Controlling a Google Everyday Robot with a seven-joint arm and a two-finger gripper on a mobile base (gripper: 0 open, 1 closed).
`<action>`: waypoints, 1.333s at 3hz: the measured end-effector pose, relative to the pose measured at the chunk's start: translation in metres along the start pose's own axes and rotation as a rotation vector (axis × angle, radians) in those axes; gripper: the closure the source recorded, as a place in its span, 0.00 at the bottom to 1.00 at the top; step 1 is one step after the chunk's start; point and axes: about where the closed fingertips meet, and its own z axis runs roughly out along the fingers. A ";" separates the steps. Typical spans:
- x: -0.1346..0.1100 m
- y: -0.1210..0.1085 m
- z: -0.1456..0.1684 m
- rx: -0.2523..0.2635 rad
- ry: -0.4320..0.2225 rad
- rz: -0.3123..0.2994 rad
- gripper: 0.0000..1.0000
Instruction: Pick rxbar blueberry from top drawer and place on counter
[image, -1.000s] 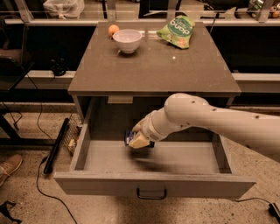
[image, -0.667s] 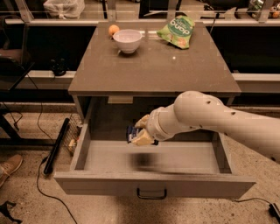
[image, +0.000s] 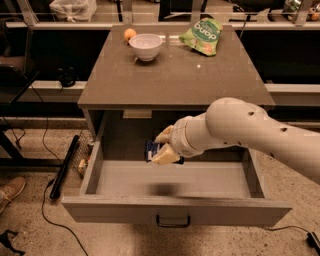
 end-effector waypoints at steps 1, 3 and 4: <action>0.001 -0.010 -0.005 0.030 -0.033 0.015 1.00; 0.027 -0.112 -0.113 0.288 -0.100 0.068 1.00; 0.029 -0.166 -0.160 0.401 -0.123 0.075 1.00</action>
Offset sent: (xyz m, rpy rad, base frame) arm 0.0725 -0.1376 0.1055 0.1890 -0.2147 -0.2470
